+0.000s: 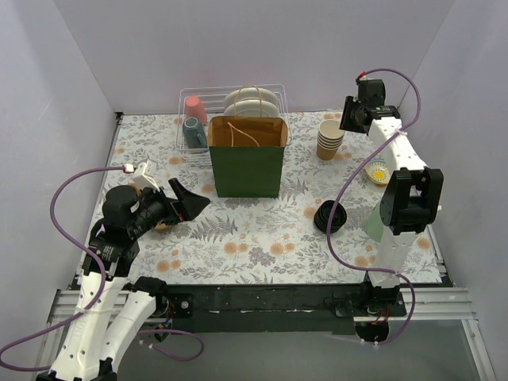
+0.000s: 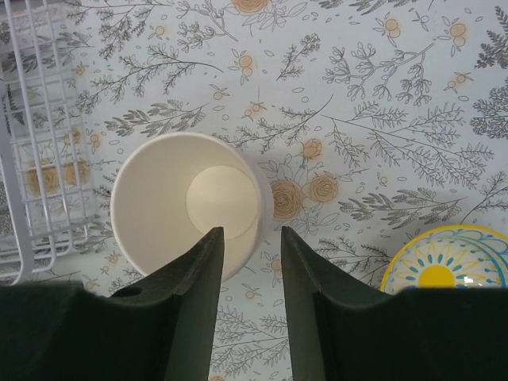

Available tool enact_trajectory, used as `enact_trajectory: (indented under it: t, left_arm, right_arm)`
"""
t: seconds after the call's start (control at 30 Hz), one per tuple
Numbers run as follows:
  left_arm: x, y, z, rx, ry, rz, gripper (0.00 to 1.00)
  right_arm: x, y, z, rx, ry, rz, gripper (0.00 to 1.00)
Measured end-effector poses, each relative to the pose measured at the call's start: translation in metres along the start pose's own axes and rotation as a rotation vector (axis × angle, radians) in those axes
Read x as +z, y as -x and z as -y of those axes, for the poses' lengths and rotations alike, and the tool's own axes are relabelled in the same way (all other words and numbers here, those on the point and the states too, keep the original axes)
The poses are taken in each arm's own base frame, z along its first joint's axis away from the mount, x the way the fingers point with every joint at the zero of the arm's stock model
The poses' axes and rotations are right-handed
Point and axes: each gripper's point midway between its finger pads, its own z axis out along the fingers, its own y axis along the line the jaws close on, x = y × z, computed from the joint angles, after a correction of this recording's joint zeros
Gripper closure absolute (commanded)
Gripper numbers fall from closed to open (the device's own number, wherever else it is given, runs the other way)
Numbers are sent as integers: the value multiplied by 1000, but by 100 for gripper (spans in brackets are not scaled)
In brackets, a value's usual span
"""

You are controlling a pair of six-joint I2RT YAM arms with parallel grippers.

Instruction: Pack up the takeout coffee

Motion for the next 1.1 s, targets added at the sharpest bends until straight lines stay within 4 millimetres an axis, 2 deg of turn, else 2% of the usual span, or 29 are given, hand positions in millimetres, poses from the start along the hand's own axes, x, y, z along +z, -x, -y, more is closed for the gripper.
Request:
enact_trajectory:
  t: [0.17, 0.6, 0.73, 0.77, 0.83, 1.03, 1.1]
  left_arm:
    - [1, 0, -2, -2, 8, -2, 2]
    - [2, 0, -4, -4, 17, 0, 2]
    - [2, 0, -4, -5, 19, -1, 2]
    - [2, 0, -4, -5, 19, -2, 2]
    - [2, 0, -4, -5, 20, -2, 2]
    - [2, -1, -5, -7, 23, -6, 2]
    - [2, -1, -5, -7, 23, -6, 2]
  right_arm:
    - [10, -11, 1, -1, -1, -34, 59]
    - [20, -20, -2, 9, 15, -64, 66]
    - [23, -23, -2, 14, 12, -74, 76]
    - [23, -24, -2, 16, 12, -75, 80]
    - [23, -24, -2, 18, 11, -77, 82]
    - [20, -20, -3, 25, 12, -73, 76]
    - [19, -15, -4, 25, 15, -63, 83]
